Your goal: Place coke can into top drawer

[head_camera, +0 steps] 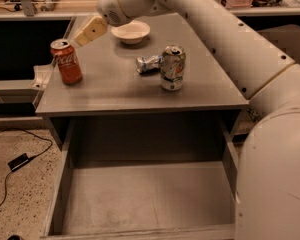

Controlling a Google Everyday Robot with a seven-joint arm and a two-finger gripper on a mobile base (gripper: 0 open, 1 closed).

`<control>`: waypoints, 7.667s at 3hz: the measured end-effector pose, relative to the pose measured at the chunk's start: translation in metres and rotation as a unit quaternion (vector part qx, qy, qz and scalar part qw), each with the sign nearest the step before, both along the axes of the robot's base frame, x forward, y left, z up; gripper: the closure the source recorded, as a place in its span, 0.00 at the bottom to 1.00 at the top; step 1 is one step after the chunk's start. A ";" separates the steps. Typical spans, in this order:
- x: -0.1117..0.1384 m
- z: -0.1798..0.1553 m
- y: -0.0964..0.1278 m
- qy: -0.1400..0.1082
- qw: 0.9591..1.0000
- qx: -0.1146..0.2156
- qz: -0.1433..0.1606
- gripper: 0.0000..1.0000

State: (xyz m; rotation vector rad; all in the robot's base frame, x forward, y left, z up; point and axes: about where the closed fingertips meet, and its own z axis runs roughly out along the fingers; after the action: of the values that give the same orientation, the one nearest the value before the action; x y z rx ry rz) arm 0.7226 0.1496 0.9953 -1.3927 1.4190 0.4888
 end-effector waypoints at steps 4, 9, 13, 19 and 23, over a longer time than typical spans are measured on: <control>-0.032 -0.068 0.081 0.127 0.989 0.046 0.059 0.18; -0.154 -0.042 0.072 -0.090 0.937 0.029 0.337 1.00; -0.223 -0.054 0.051 -0.004 0.924 0.088 0.372 1.00; -0.319 -0.219 0.024 0.169 0.960 0.047 0.218 1.00; -0.323 -0.274 -0.019 0.161 0.971 0.076 0.158 1.00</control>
Offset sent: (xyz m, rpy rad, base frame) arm -0.0342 0.0953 -0.0564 0.0481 0.2625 0.1635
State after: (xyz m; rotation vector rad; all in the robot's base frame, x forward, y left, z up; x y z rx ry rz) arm 0.3998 0.1306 0.7218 -1.4662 1.3823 1.0479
